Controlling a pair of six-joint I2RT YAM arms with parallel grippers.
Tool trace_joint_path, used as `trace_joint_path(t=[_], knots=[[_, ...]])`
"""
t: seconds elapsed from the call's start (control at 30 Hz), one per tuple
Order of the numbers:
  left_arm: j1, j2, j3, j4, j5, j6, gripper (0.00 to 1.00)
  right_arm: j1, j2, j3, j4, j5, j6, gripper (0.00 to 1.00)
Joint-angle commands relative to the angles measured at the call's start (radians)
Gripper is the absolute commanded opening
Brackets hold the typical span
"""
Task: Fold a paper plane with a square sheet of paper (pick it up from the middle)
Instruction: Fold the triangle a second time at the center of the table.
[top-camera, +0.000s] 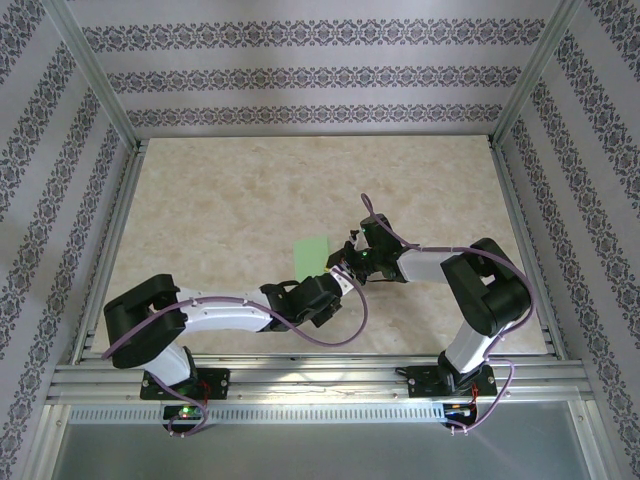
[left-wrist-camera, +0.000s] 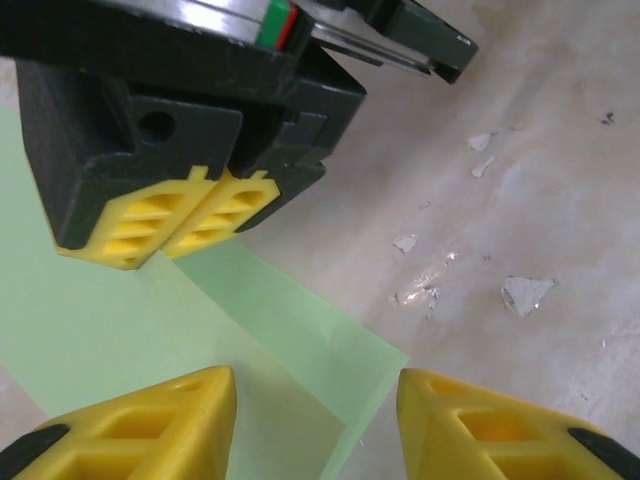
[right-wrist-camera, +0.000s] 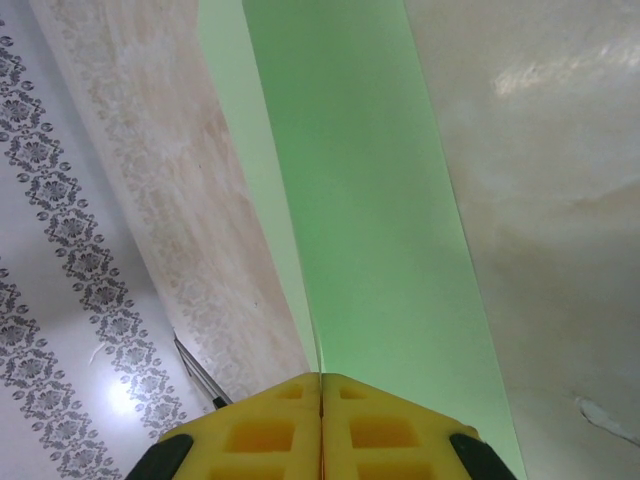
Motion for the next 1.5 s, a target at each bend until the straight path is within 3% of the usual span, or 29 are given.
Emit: trace_joint_path(t=[0.0, 0.3, 0.9, 1.0, 1.17, 1.37, 1.47], knots=[[-0.013, 0.009, 0.028, -0.06, -0.043, 0.025, 0.42, -0.006, 0.0, 0.011, 0.015, -0.01, 0.004, 0.08], [-0.013, 0.011, 0.024, -0.108, -0.022, 0.03, 0.46, -0.009, -0.002, 0.008, 0.016, -0.012, 0.003, 0.08], [0.004, -0.017, 0.05, -0.133, 0.007, 0.011, 0.05, -0.012, -0.015, -0.008, 0.02, -0.013, 0.005, 0.1], [0.016, -0.025, 0.047, -0.128, 0.033, -0.002, 0.0, -0.015, -0.022, -0.009, 0.018, -0.015, 0.002, 0.15], [0.066, -0.064, 0.012, -0.085, 0.147, -0.051, 0.0, -0.042, -0.073, -0.031, -0.019, 0.009, -0.025, 0.34], [0.218, -0.113, -0.069, 0.049, 0.468, -0.179, 0.0, -0.093, -0.197, -0.105, -0.073, 0.07, -0.073, 0.41], [0.275, -0.112, -0.095, 0.101, 0.573, -0.227, 0.0, -0.092, -0.259, -0.147, -0.086, 0.122, -0.09, 0.41]])
